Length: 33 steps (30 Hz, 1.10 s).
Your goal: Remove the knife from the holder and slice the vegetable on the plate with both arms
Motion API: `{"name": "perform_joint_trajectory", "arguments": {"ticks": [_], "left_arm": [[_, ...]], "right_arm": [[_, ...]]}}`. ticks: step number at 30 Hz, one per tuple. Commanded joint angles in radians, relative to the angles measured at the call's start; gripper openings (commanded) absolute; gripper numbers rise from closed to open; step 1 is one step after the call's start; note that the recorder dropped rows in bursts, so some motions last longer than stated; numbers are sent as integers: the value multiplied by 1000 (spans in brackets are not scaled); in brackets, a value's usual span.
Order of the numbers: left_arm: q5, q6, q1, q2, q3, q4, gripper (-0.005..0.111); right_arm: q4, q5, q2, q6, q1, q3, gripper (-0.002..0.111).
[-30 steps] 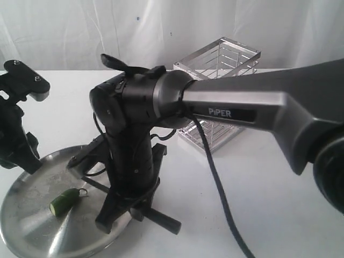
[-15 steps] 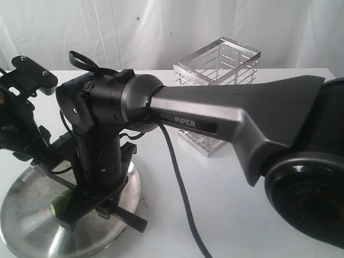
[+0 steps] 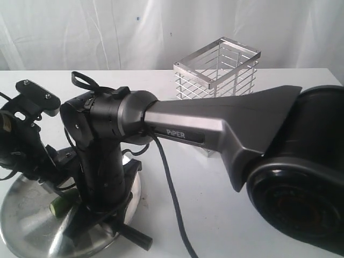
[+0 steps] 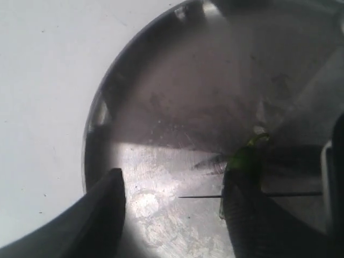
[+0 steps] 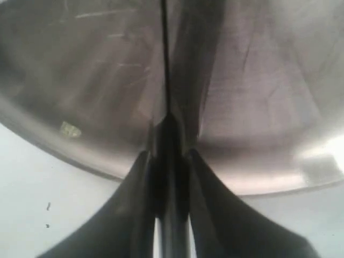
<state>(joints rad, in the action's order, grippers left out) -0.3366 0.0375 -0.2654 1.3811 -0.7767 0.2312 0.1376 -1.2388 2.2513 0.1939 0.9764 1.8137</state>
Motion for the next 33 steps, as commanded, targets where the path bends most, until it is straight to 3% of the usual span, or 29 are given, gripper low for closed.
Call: {"name": "perform_joint_trajectory", "arguments": {"ticks": [1, 3, 4, 9, 12, 19, 27, 33], "left_arm": [[-61, 37, 5, 9, 34, 35, 35], [-92, 37, 5, -4, 32, 49, 7], [-105, 37, 5, -10, 30, 51, 0], [-109, 128, 45, -46, 30, 46, 0], [-116, 105, 87, -41, 30, -42, 0], [-152, -235, 191, -27, 27, -439, 0], [-218, -489, 307, 29, -10, -756, 0], [-195, -543, 313, 56, -10, -795, 0]], "right_arm": [[42, 18, -34, 1, -1, 9, 0], [42, 18, -34, 1, -1, 9, 0], [42, 18, -34, 1, -1, 9, 0], [42, 18, -34, 9, -1, 9, 0], [42, 18, -34, 11, -1, 9, 0], [42, 18, -35, 13, -1, 9, 0], [42, 18, -35, 15, -1, 9, 0], [42, 18, -35, 20, -1, 9, 0]]}}
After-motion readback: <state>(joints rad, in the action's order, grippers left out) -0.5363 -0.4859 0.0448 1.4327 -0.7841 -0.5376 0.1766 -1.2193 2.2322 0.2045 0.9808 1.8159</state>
